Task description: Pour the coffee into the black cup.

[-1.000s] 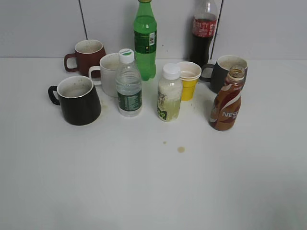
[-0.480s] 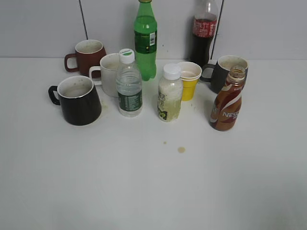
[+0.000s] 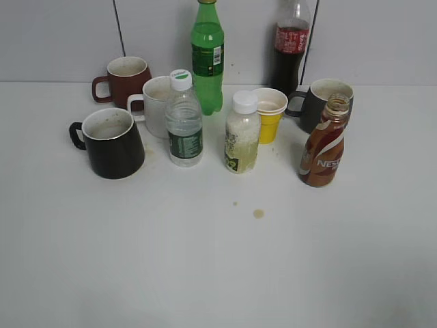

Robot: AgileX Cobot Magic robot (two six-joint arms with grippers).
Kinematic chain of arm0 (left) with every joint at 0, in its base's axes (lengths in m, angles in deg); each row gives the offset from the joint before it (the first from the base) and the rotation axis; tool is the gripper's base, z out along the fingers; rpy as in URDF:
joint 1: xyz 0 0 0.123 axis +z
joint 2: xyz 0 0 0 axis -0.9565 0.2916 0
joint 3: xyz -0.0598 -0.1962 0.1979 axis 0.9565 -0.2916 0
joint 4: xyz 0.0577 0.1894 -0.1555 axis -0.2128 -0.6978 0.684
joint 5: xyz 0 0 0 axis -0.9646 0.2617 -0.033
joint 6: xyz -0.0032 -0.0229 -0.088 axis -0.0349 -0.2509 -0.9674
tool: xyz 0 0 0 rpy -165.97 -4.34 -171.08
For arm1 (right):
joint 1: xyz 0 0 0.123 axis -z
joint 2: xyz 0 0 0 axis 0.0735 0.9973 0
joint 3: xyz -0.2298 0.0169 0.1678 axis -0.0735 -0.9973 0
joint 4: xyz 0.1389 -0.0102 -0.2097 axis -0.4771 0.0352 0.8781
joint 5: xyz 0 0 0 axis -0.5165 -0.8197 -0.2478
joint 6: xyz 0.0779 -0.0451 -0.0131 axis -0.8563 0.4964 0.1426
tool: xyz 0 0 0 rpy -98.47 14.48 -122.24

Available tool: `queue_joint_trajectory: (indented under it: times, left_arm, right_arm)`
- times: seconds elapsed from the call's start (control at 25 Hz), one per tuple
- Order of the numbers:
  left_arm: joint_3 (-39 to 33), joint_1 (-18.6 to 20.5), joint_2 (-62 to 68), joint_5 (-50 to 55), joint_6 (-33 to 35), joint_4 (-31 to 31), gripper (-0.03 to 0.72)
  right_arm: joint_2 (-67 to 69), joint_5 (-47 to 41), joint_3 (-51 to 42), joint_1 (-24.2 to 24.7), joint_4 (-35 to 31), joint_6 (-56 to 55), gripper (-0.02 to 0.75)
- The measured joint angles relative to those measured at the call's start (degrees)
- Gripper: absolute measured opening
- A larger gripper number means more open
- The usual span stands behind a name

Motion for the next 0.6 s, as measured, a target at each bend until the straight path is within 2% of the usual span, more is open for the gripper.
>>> queue_joint_trajectory:
  times: [0.6]
  left_arm:
    - [0.0,0.0,0.0,0.0,0.0,0.0,0.241]
  right_arm:
    - [-0.1,0.0,0.0,0.0,3.5,0.7,0.588]
